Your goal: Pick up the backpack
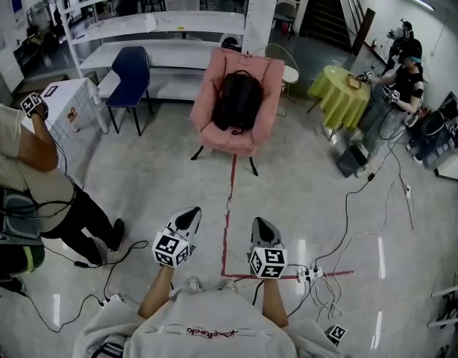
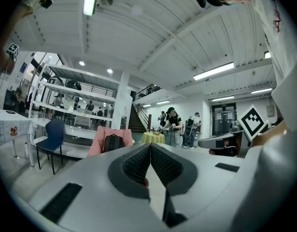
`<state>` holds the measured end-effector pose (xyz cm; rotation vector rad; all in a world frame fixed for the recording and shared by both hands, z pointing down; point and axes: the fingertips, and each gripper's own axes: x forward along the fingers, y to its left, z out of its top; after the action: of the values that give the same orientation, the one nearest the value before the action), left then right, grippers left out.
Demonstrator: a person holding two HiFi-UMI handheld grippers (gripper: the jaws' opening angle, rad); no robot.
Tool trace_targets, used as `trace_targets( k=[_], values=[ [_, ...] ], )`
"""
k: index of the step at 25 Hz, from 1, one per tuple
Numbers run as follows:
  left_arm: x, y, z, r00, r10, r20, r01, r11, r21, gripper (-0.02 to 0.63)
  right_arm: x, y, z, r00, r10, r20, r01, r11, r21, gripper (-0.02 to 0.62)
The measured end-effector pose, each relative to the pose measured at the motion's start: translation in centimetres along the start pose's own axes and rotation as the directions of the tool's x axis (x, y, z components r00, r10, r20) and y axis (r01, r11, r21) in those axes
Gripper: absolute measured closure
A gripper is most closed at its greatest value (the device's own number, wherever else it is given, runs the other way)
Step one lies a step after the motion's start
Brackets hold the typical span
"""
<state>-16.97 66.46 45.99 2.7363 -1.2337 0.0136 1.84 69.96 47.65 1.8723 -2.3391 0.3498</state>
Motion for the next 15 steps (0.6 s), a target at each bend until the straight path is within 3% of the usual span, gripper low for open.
trace_targets(
  k=[15],
  values=[
    [0.2, 3.3, -0.1, 0.999, -0.05, 0.006, 0.05, 0.999, 0.006, 0.594, 2.9, 2.6, -0.3, 0.999, -0.034, -0.008, 0.033, 0.999, -0.019, 0.577]
  ],
)
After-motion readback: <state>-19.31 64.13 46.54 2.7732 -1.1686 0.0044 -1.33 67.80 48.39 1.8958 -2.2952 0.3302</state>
